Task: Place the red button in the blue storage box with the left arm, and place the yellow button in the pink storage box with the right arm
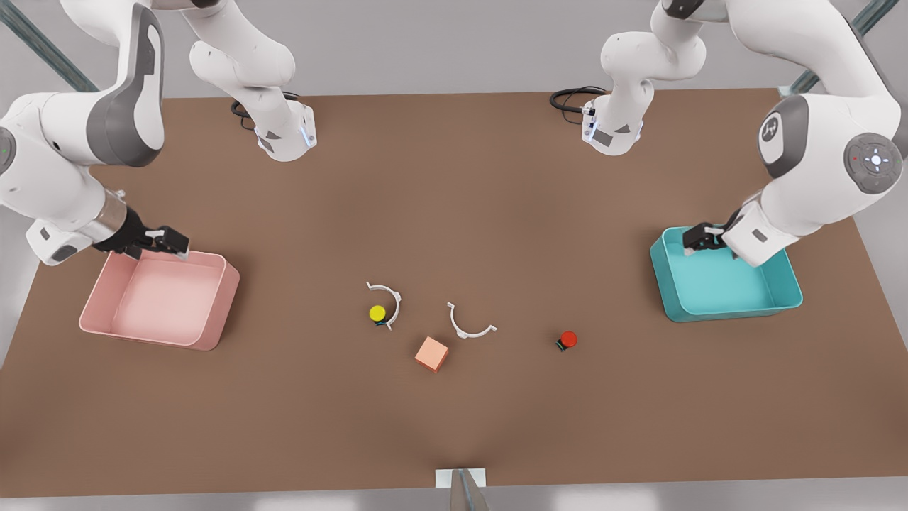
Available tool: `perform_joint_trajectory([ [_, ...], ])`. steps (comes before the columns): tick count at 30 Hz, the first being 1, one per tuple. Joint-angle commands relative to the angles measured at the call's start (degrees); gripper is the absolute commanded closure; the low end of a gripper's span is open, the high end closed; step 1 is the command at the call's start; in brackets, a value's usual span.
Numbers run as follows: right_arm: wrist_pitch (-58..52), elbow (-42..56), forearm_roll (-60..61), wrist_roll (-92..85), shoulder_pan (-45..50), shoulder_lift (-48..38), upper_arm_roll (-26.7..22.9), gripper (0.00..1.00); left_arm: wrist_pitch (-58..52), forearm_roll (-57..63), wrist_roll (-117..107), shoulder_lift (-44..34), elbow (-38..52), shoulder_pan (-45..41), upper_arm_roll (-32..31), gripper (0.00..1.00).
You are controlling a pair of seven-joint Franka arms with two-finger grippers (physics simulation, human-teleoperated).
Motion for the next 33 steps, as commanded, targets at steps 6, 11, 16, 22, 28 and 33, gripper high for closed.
perform_joint_trajectory([
  [6,9.98,0.09,-0.04,1.44,1.21,4.70,0.63,0.00,24.89,1.82,7.74,17.18,0.09,-14.68,-1.56,0.00],
  [11,14.21,-0.34,-0.39,6.89,12.19,12.44,4.06,0.00,45.72,2.79,8.53,26.15,-4.12,-16.27,-1.56,0.00],
  [16,20.26,-1.84,-0.39,21.91,20.20,15.51,4.32,0.00,49.42,2.79,8.79,29.83,-4.92,-16.18,-1.47,0.00],
  [22,31.07,5.37,-0.48,25.26,22.66,27.99,4.41,0.00,50.21,2.79,8.88,31.86,-5.89,-15.39,-1.29,0.00],
  [28,32.66,-0.08,-0.48,25.26,25.65,28.17,5.64,0.00,50.21,2.62,8.70,33.44,-8.70,-15.04,-1.29,0.00],
  [33,39.87,-7.20,-0.48,25.53,25.56,29.49,5.73,0.00,50.13,2.62,9.23,33.88,-10.10,-14.33,-1.29,0.00],
])
